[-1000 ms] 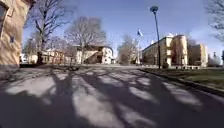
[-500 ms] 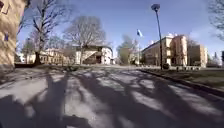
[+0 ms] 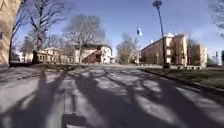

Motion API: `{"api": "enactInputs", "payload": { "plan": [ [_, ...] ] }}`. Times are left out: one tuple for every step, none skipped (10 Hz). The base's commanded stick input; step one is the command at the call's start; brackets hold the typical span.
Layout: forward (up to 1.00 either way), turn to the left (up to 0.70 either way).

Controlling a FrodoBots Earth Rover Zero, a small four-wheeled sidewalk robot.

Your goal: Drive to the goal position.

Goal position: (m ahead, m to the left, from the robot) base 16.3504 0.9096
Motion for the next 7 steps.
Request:
{"api": "enactInputs", "payload": {
  "plan": [
    [0.85, 0.0],
    [0.85, 0.0],
    [0.85, 0.0],
    [0.85, 0.0],
    [0.85, 0.0],
    [0.85, 0.0],
    [0.85, 0.0]
  ]
}}
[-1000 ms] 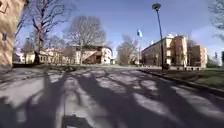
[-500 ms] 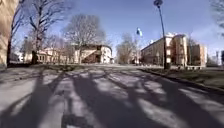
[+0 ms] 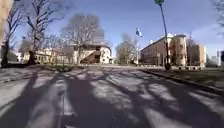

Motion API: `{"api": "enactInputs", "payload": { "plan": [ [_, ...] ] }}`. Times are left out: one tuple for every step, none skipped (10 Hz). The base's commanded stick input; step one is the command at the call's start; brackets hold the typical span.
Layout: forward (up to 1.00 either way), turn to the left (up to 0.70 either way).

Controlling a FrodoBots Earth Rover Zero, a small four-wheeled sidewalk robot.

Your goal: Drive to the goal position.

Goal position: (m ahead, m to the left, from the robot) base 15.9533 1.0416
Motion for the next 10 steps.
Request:
{"api": "enactInputs", "payload": {
  "plan": [
    [0.85, 0.0],
    [0.85, 0.0],
    [0.85, 0.0],
    [0.85, 0.0],
    [0.85, 0.0],
    [0.85, 0.0],
    [0.85, 0.0],
    [0.85, 0.0],
    [0.85, 0.0],
    [0.85, 0.0]
  ]
}}
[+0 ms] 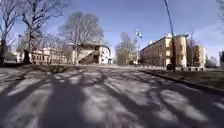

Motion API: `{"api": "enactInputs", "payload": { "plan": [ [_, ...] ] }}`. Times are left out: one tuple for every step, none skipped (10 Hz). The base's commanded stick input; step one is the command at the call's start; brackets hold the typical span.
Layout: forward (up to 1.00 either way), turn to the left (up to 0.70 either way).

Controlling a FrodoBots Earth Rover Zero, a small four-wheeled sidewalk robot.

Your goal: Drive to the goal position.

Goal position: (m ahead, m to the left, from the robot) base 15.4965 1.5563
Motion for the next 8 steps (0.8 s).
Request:
{"api": "enactInputs", "payload": {
  "plan": [
    [0.85, 0.0],
    [0.85, 0.0],
    [0.85, 0.0],
    [0.85, 0.0],
    [0.85, 0.0],
    [0.85, 0.0],
    [0.85, 0.0],
    [0.85, 0.0]
  ]
}}
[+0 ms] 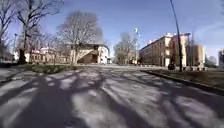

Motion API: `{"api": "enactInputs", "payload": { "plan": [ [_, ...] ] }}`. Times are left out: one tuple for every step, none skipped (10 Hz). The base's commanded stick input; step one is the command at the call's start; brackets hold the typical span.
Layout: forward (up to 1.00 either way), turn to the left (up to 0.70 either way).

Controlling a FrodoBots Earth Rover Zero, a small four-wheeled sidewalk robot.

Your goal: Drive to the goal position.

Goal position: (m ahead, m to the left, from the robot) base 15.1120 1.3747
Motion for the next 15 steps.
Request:
{"api": "enactInputs", "payload": {
  "plan": [
    [0.85, 0.0],
    [0.85, 0.0],
    [0.85, 0.0],
    [0.85, 0.0],
    [0.85, 0.0],
    [0.85, 0.0],
    [0.85, 0.0],
    [0.85, 0.0],
    [0.85, 0.0],
    [0.85, 0.0],
    [0.85, 0.0],
    [0.85, 0.0],
    [0.85, 0.0],
    [0.85, 0.0],
    [0.85, 0.0]
  ]
}}
